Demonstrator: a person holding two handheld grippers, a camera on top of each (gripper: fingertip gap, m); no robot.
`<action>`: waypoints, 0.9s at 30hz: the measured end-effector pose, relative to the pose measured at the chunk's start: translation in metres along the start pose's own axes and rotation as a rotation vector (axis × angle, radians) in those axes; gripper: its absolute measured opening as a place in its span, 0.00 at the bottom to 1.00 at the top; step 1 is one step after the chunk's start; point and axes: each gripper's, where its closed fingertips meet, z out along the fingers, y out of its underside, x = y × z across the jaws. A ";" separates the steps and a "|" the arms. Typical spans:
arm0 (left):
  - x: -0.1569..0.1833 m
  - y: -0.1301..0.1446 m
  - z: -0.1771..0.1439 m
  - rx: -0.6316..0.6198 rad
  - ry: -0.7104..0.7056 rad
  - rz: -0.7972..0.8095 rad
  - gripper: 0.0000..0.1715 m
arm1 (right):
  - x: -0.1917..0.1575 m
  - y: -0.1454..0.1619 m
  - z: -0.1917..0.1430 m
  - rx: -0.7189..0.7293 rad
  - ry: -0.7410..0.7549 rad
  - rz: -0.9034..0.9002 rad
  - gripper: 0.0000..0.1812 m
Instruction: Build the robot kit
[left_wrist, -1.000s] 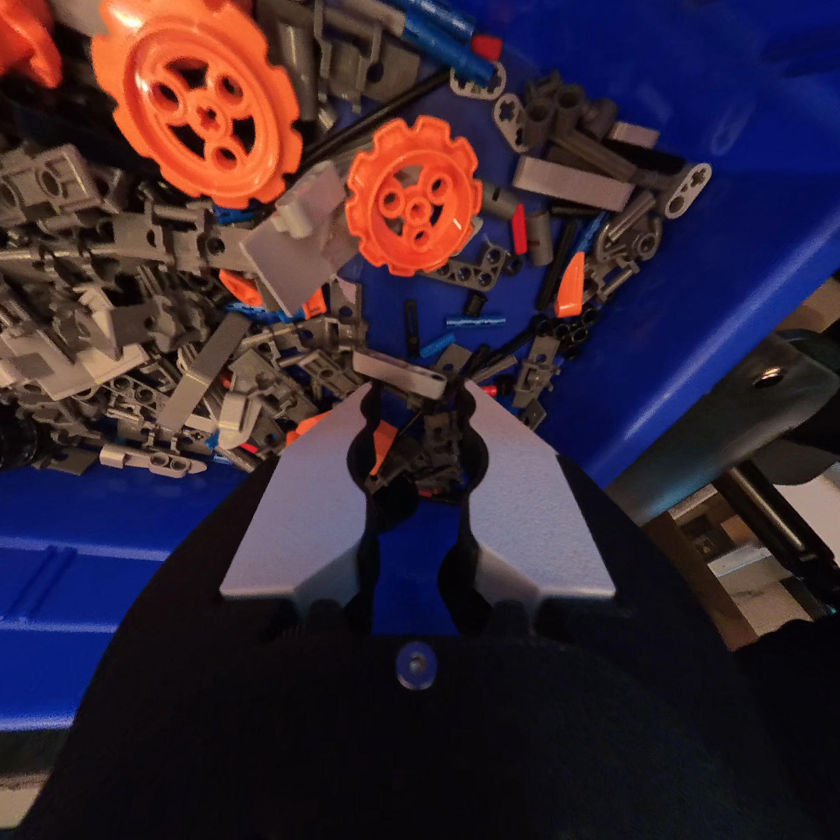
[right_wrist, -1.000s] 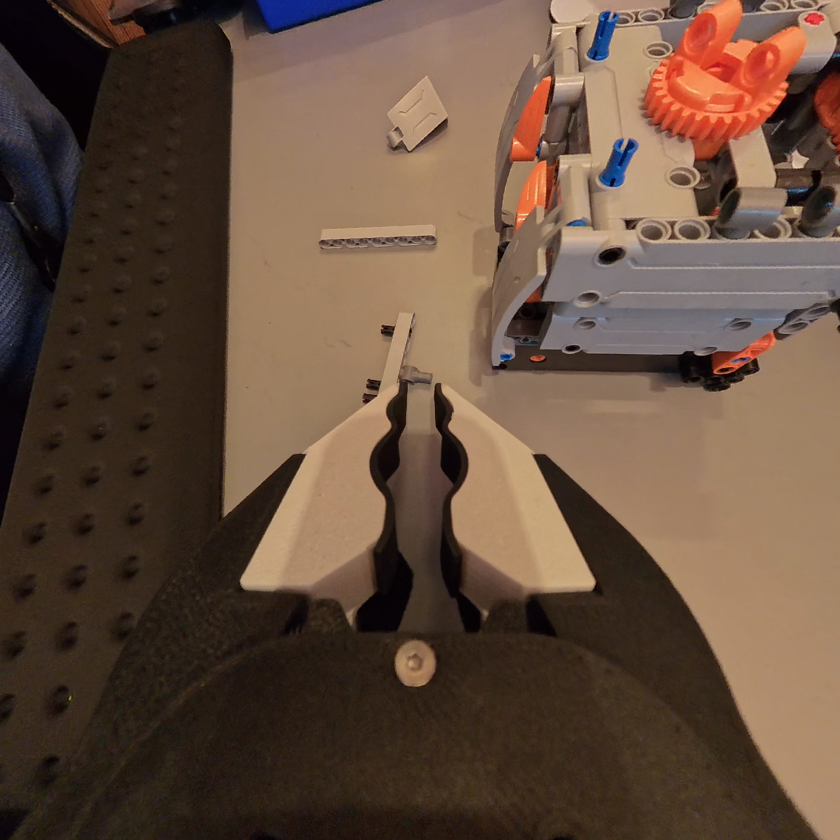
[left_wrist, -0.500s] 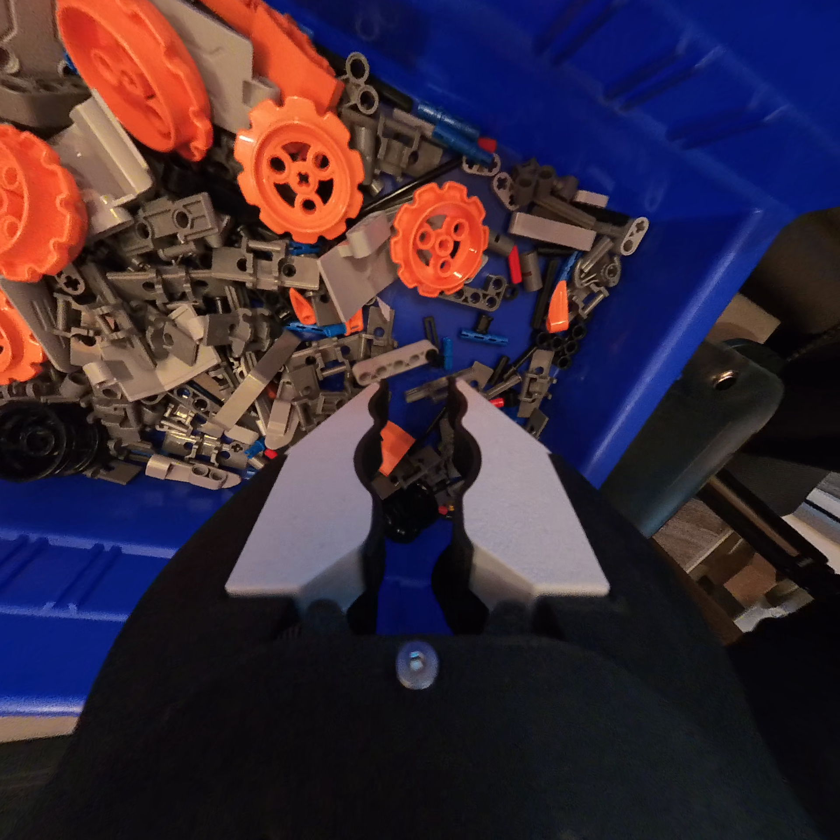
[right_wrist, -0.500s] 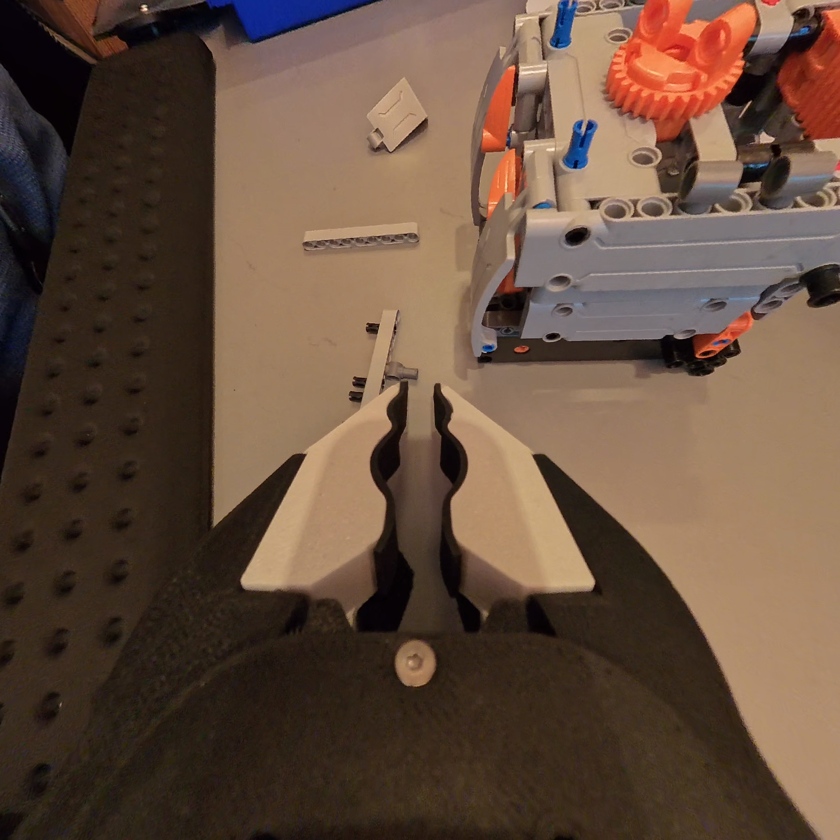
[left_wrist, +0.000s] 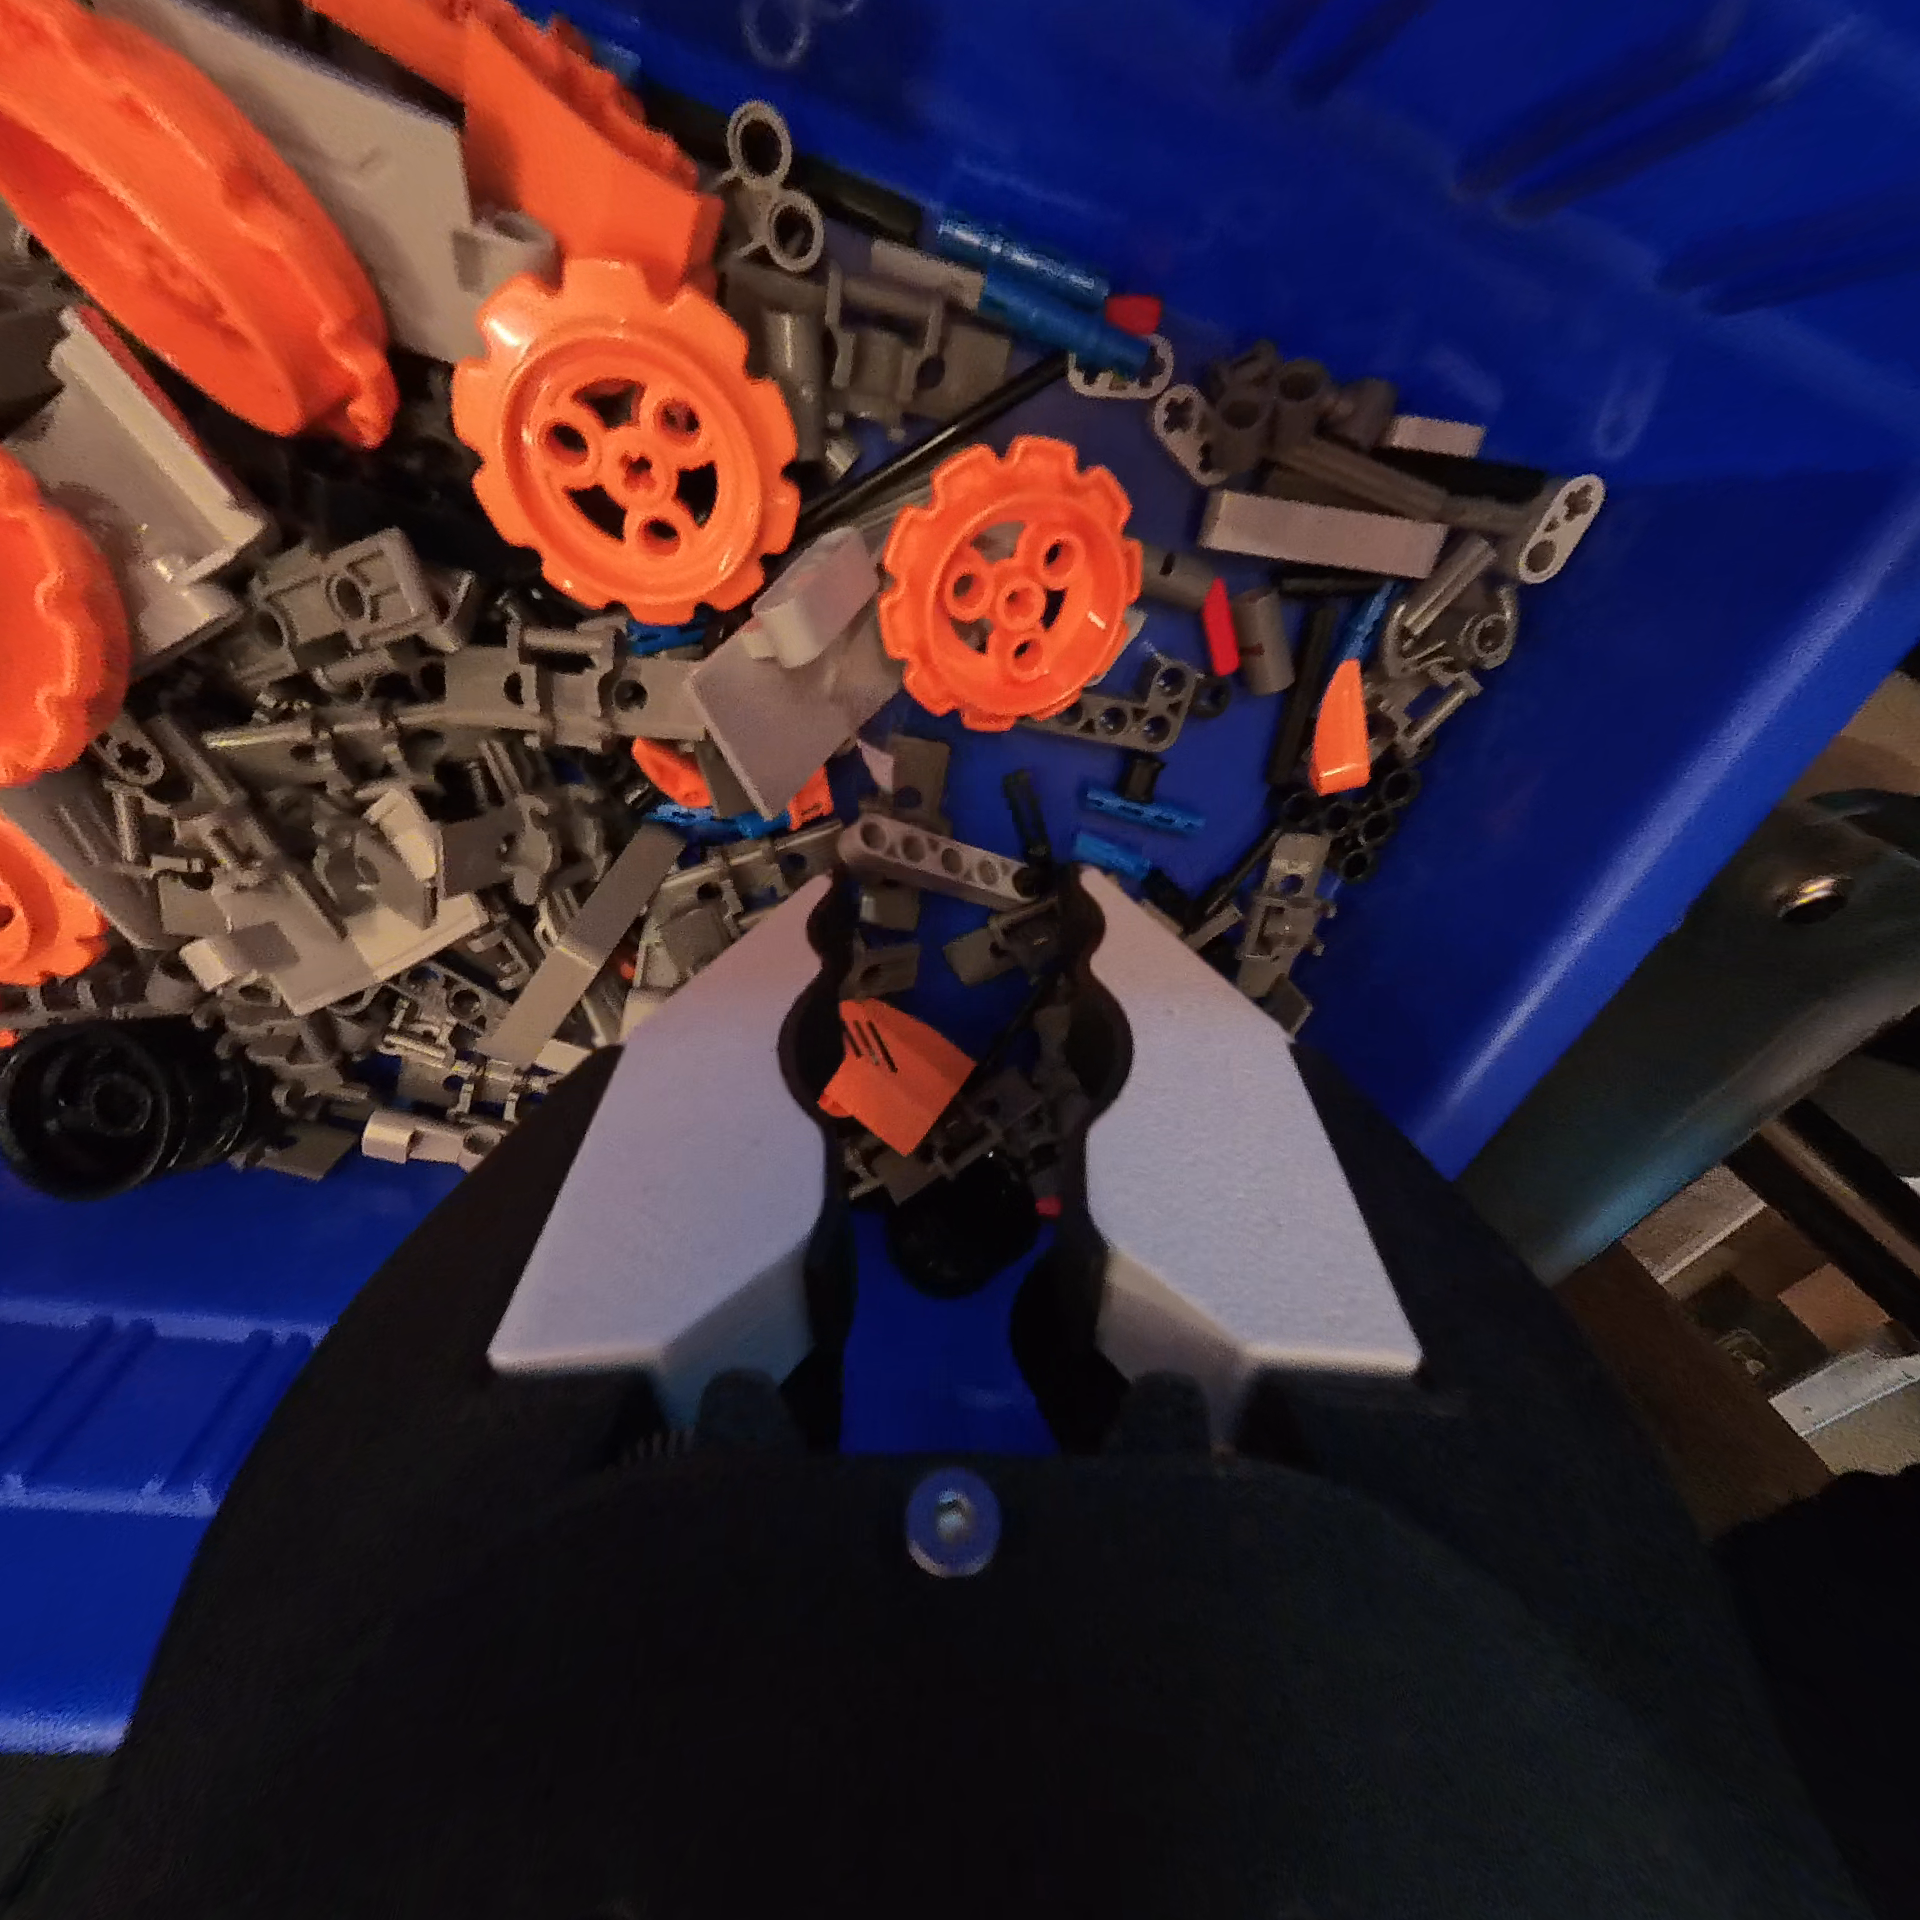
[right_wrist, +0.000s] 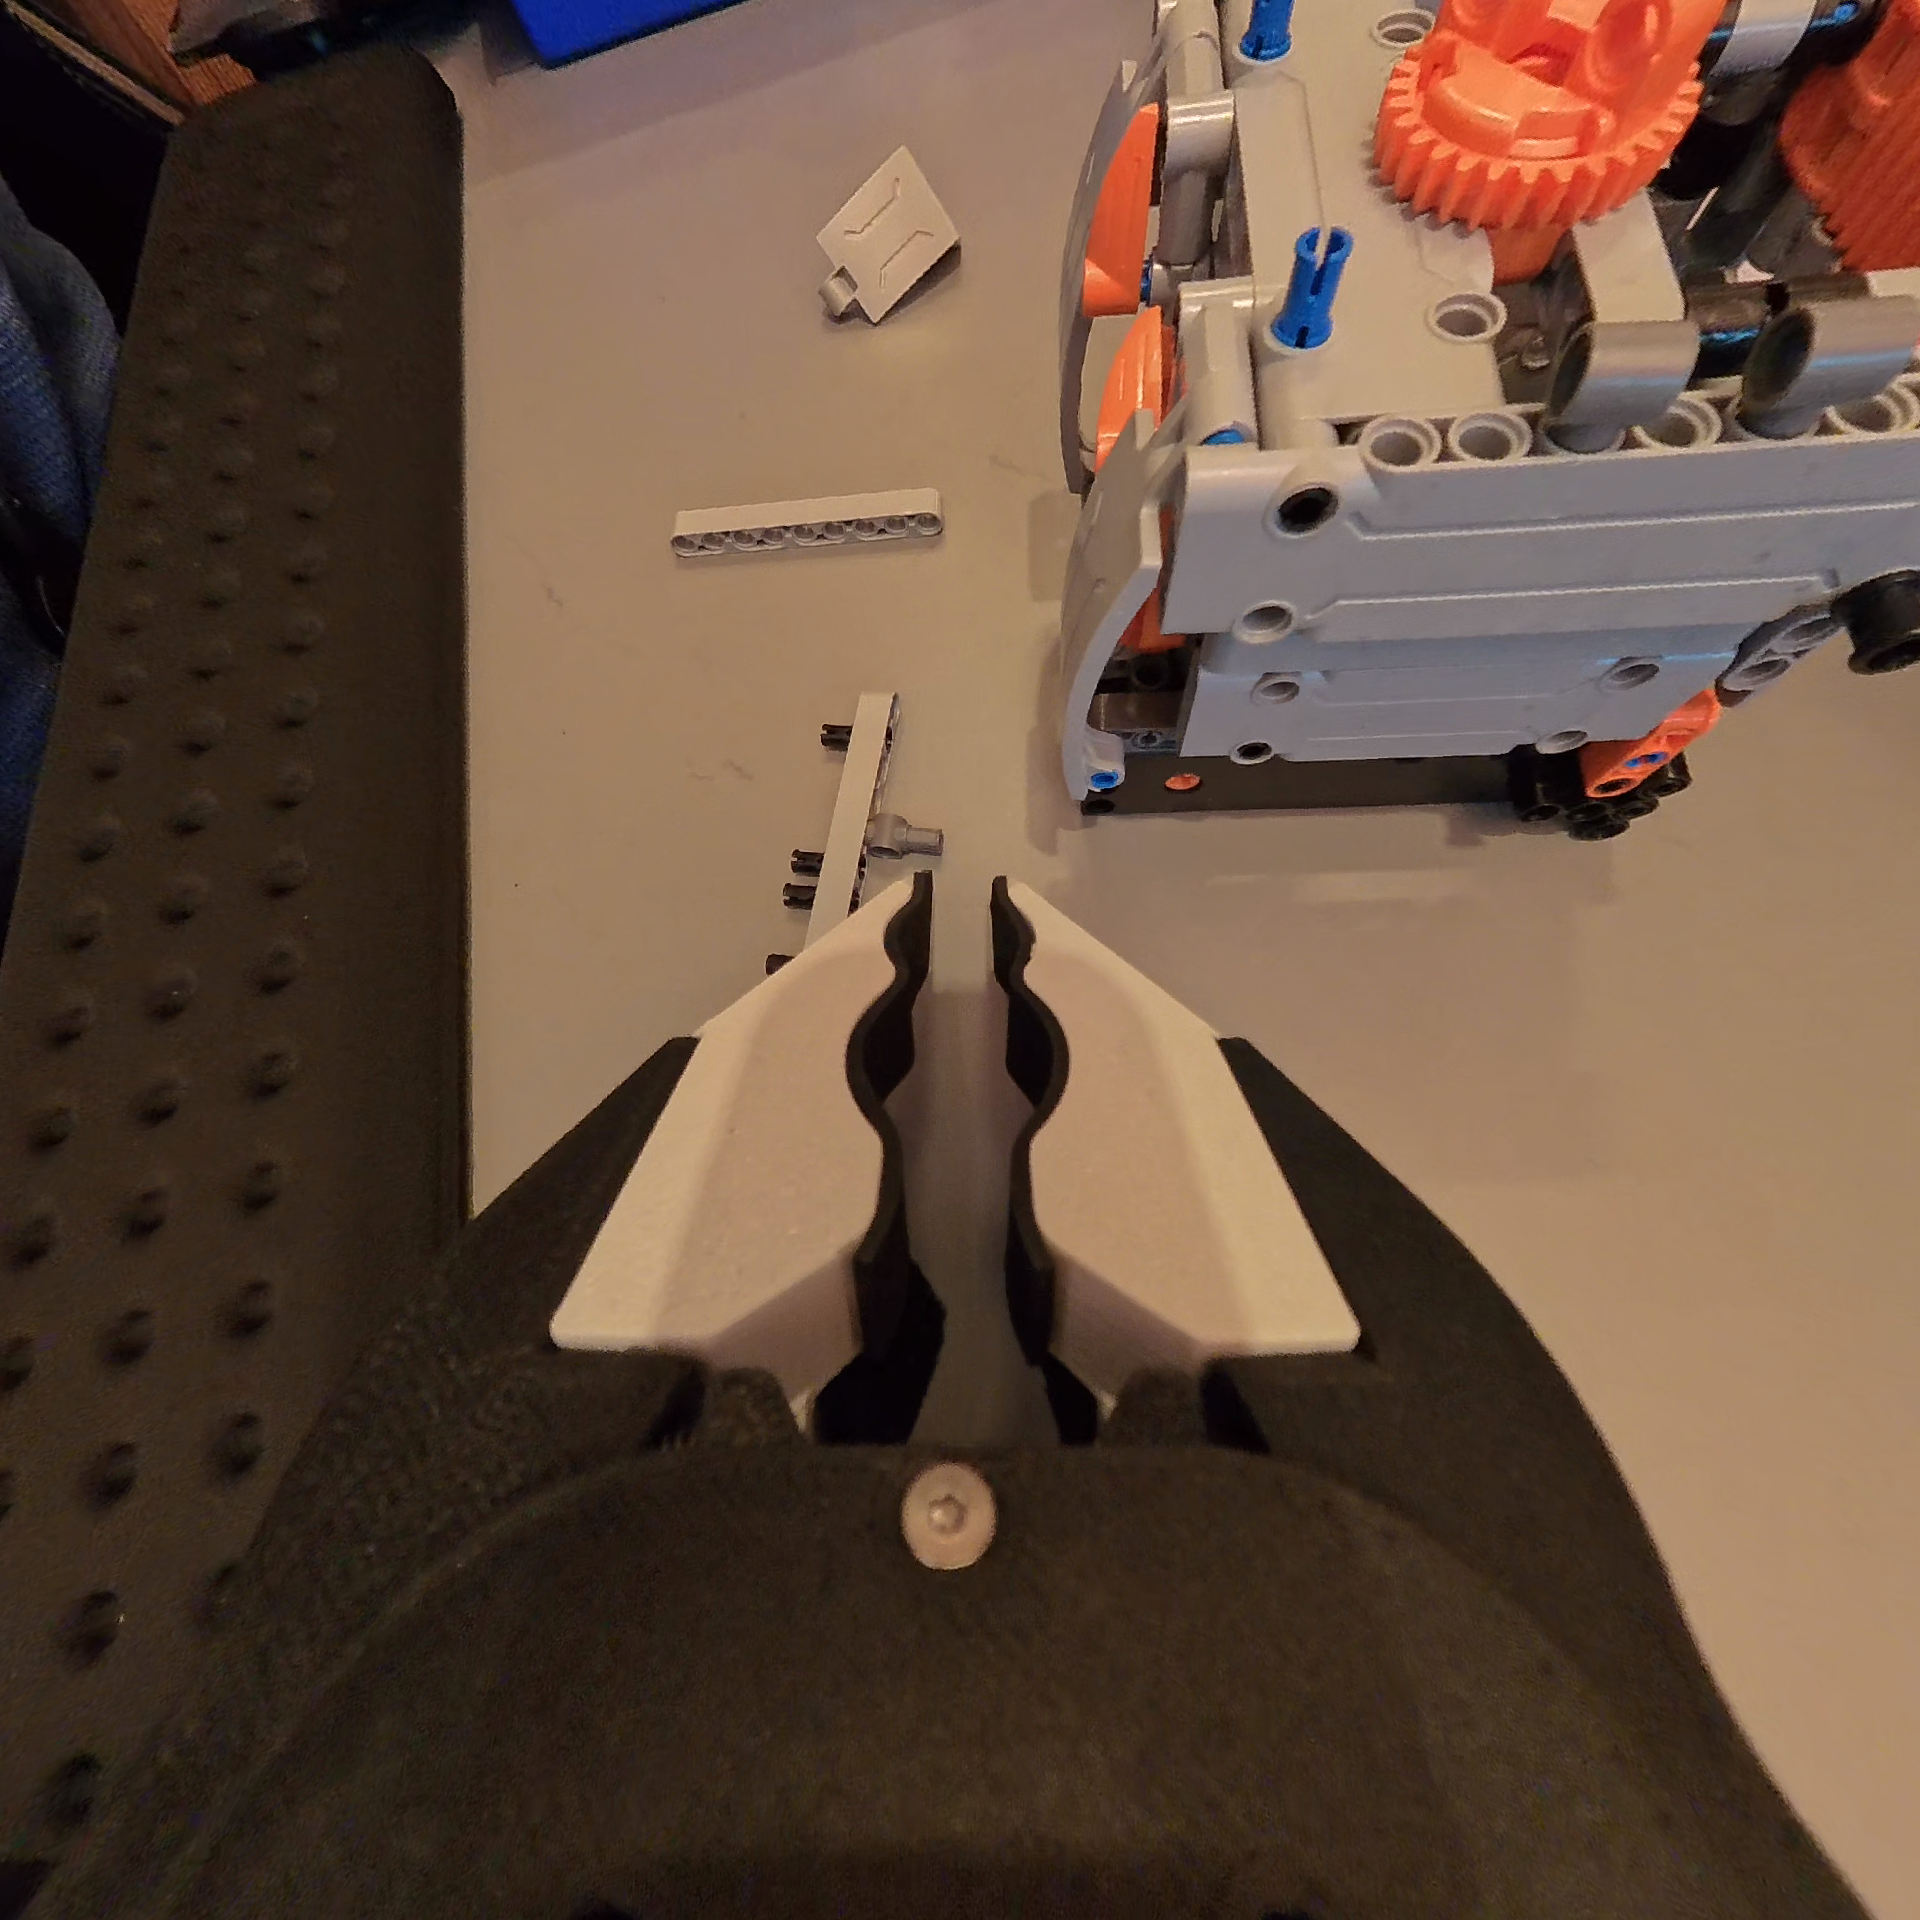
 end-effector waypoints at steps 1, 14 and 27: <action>0.000 0.000 0.001 -0.007 -0.003 0.002 0.22 | 0.000 0.000 0.000 0.001 0.000 -0.001 0.05; 0.005 -0.013 -0.003 0.083 0.036 0.033 0.11 | -0.002 -0.002 -0.001 0.003 -0.004 -0.011 0.05; 0.022 -0.013 0.006 -0.008 0.117 -0.059 0.17 | -0.003 -0.002 -0.002 0.001 -0.005 -0.019 0.05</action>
